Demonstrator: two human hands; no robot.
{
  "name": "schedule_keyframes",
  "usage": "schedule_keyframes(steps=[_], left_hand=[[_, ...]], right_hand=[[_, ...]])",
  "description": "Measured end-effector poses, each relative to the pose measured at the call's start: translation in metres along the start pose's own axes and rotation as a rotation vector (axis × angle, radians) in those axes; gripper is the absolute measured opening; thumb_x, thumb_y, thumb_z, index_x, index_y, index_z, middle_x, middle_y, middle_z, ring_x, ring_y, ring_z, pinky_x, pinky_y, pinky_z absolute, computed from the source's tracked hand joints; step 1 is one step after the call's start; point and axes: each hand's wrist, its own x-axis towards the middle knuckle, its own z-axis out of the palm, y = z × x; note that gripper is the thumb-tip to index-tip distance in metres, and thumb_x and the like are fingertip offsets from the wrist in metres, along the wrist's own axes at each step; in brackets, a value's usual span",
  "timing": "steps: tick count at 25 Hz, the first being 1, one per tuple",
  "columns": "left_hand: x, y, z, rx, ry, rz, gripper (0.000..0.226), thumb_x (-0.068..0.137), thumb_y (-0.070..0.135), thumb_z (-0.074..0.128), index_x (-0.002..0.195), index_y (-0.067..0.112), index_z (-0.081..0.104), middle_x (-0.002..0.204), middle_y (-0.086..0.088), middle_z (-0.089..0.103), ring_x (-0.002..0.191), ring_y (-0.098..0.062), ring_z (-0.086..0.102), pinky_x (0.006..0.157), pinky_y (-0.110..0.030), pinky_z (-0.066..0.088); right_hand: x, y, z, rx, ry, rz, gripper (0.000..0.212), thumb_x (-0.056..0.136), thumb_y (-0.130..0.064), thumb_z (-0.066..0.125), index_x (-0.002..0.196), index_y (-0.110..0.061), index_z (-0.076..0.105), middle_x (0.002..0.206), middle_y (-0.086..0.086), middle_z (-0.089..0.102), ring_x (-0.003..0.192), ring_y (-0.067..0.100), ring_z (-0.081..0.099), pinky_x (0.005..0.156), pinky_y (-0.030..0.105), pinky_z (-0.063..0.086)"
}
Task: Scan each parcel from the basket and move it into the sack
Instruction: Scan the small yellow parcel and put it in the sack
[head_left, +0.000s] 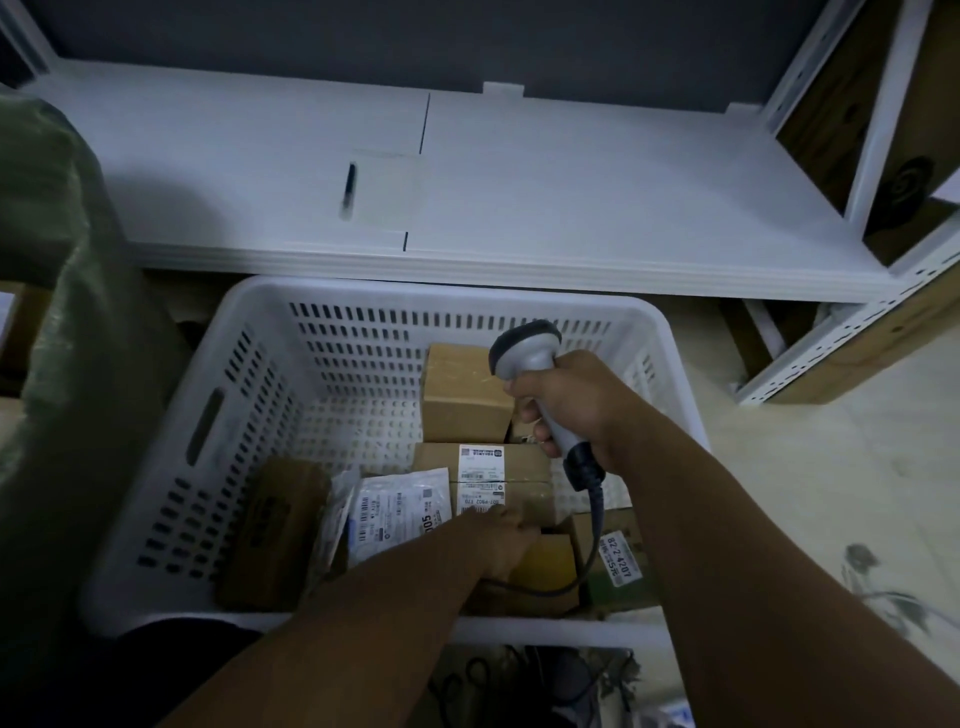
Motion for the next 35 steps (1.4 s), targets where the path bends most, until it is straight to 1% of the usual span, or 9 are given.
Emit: schedule_keyframes(steps=[7,11,14,17,21,25,28,31,35], left_hand=[[0.004,0.006,0.008,0.009,-0.046,-0.080,0.090,0.101,0.029,0.058,0.164,0.020,-0.006,0.171,-0.010,0.001,0.155,-0.034,0.009,0.120,-0.059,0.023],[0.002,0.007,0.008,0.006,0.024,-0.114,0.090,0.098,0.025,0.064,0.163,0.010,0.004,0.165,-0.019,0.019,0.147,-0.038,0.028,0.116,-0.055,0.034],[-0.003,0.005,-0.002,-0.120,0.071,-0.160,0.096,0.089,0.044,0.074,0.160,0.008,0.020,0.158,-0.020,0.030,0.140,-0.036,0.038,0.112,-0.046,0.039],[-0.021,-0.006,-0.031,-0.389,0.123,-0.253,0.098,0.086,0.055,0.071,0.159,0.011,0.022,0.156,-0.016,0.034,0.138,-0.033,0.041,0.105,-0.039,0.043],[-0.064,-0.034,-0.073,-1.040,0.331,-0.298,0.033,0.100,0.038,0.058,0.124,0.016,0.064,0.116,-0.008,0.070,0.093,-0.017,0.069,0.081,-0.029,0.057],[-0.124,-0.068,-0.098,-1.758,0.622,-0.439,0.044,0.098,0.057,0.053,0.110,0.018,0.071,0.091,-0.009,0.079,0.084,-0.025,0.074,0.078,-0.039,0.061],[-0.167,-0.085,-0.100,-2.058,0.789,-0.416,0.043,0.099,0.054,0.055,0.102,0.014,0.069,0.092,-0.013,0.072,0.080,-0.028,0.069,0.078,-0.043,0.057],[-0.189,-0.097,-0.090,-2.262,0.860,-0.291,0.045,0.098,0.053,0.055,0.106,0.011,0.068,0.074,-0.011,0.066,0.051,-0.022,0.064,0.083,-0.045,0.057],[-0.200,-0.109,-0.090,-2.464,0.890,-0.208,0.055,0.100,0.051,0.040,0.126,0.011,0.067,0.115,-0.020,0.071,0.100,-0.034,0.065,0.078,-0.048,0.053]], right_hand=[[0.003,0.002,0.000,-0.013,-0.008,0.006,0.015,0.094,-0.013,0.069,0.093,0.002,0.066,0.069,0.011,0.060,0.045,0.016,0.052,0.046,0.026,0.045],[0.002,0.002,0.001,-0.032,-0.032,0.010,0.019,0.094,-0.015,0.069,0.098,0.003,0.066,0.072,0.013,0.062,0.046,0.016,0.054,0.047,0.027,0.046],[0.001,0.002,-0.002,-0.029,-0.017,0.001,0.018,0.094,-0.014,0.068,0.098,0.003,0.066,0.074,0.013,0.062,0.046,0.016,0.053,0.046,0.026,0.046],[-0.002,-0.004,-0.004,0.002,0.030,-0.045,0.014,0.096,-0.013,0.066,0.095,0.001,0.065,0.074,0.012,0.059,0.048,0.016,0.050,0.045,0.026,0.044],[-0.009,-0.017,-0.006,0.060,0.049,-0.106,0.014,0.096,-0.013,0.065,0.096,0.001,0.066,0.073,0.013,0.058,0.048,0.017,0.050,0.046,0.028,0.042],[-0.022,-0.030,-0.001,0.064,0.053,-0.159,0.020,0.094,-0.016,0.068,0.099,0.004,0.068,0.075,0.014,0.062,0.047,0.016,0.053,0.044,0.026,0.044],[-0.029,-0.041,0.009,0.111,0.010,-0.166,0.017,0.092,-0.016,0.070,0.094,0.001,0.068,0.072,0.013,0.062,0.048,0.018,0.053,0.045,0.027,0.042],[-0.040,-0.051,0.021,0.104,-0.032,-0.201,0.015,0.093,-0.015,0.070,0.093,-0.001,0.065,0.073,0.013,0.060,0.046,0.017,0.051,0.045,0.026,0.042],[-0.052,-0.064,0.031,0.112,-0.085,-0.260,0.018,0.094,-0.017,0.069,0.098,0.000,0.065,0.069,0.010,0.059,0.047,0.019,0.050,0.045,0.027,0.041]])
